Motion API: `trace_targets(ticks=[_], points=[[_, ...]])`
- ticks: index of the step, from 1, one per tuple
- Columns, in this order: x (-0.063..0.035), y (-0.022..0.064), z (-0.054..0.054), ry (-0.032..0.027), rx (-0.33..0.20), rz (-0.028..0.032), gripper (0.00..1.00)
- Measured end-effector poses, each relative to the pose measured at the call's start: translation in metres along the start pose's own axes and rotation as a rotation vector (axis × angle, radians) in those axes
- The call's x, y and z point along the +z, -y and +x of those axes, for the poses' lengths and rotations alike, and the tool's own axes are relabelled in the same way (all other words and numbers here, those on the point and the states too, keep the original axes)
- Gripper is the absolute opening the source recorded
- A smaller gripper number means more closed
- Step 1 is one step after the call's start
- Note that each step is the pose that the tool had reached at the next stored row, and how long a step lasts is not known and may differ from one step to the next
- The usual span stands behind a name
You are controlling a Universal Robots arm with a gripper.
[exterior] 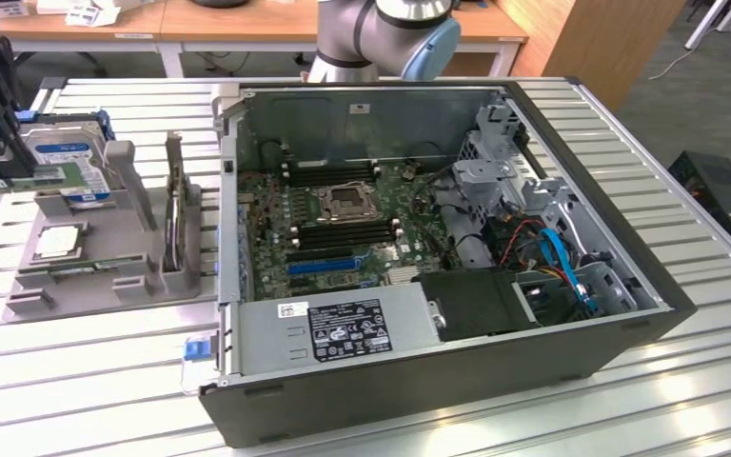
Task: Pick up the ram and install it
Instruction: 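Pick up the ram and move it above insertion slot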
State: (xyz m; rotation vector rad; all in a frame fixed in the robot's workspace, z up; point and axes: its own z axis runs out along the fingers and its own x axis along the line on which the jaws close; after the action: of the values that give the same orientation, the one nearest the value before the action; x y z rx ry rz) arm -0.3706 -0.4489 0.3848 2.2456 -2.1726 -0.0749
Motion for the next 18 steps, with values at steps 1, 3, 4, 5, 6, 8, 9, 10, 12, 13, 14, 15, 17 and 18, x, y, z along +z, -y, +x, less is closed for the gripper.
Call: trace_targets(ticks=[1,3,4,5,6,8,9,10,12,13,14,15,17,18], points=[[-0.0005,0.0000,0.000,0.0001,0.000,0.0001,0.13],[-0.0007,0.0000,0.000,0.0001,0.000,0.0001,0.13],[-0.0007,0.0000,0.000,0.0001,0.000,0.0001,0.13],[-0.0007,0.0000,0.000,0.0000,0.000,0.0000,0.13],[-0.0008,0.0000,0.000,0.0000,0.000,-0.0001,0.13],[-0.0008,0.0000,0.000,-0.0001,0.000,-0.0002,0.13],[-0.0009,0.0002,0.000,-0.0005,0.000,-0.0003,0.13],[-0.0010,0.0010,0.000,-0.0007,0.000,-0.0004,0.13],[-0.0009,0.0027,0.000,-0.0006,0.000,-0.0001,0.13],[-0.0009,0.0038,0.000,-0.0006,0.000,-0.0001,0.13],[-0.0010,0.0049,0.000,-0.0005,0.000,0.0000,0.13],[-0.0011,0.0062,0.000,-0.0006,0.000,-0.0002,0.13],[-0.0013,0.0088,0.000,-0.0006,0.000,-0.0002,0.13],[-0.0014,0.0102,0.000,-0.0006,0.000,-0.0003,0.13]])
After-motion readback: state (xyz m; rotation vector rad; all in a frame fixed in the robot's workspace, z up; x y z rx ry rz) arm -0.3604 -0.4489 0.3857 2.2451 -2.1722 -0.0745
